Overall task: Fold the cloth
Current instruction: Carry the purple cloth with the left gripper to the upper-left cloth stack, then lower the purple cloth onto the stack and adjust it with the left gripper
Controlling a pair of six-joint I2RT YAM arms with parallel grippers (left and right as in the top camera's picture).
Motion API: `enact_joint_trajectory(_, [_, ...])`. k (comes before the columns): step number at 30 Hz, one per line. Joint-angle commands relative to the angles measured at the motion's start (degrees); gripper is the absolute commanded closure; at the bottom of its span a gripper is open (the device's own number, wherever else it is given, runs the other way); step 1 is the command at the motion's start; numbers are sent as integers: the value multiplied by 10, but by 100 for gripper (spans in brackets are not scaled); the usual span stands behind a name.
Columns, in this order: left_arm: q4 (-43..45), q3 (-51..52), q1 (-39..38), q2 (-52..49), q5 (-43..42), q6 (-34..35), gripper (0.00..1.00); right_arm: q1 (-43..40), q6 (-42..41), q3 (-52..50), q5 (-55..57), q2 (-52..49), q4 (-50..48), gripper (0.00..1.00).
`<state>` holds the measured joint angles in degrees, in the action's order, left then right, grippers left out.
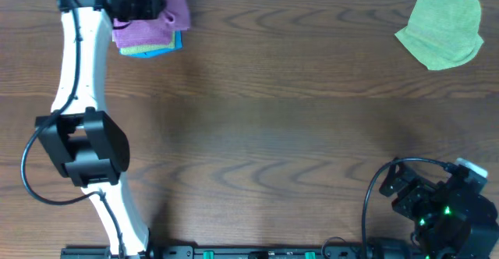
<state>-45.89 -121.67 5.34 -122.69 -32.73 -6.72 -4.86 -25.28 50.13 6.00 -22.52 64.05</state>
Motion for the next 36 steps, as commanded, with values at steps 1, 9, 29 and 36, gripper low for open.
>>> enact_joint_trajectory(1, [12, -16, 5, 3, -2, -21, 94, -5, -8, -3, 2, 1, 1, 1])
enact_joint_trajectory(9, [27, -16, 8, 0, -2, -46, 94, -5, -8, -3, 2, 1, 1, 1])
enact_joint_trajectory(29, [43, -16, 33, -68, 15, -75, 94, -5, -8, -3, 2, 1, 1, 1])
enact_joint_trajectory(36, [39, -16, 50, -73, 47, -75, 94, -5, -8, -3, 2, 1, 1, 1])
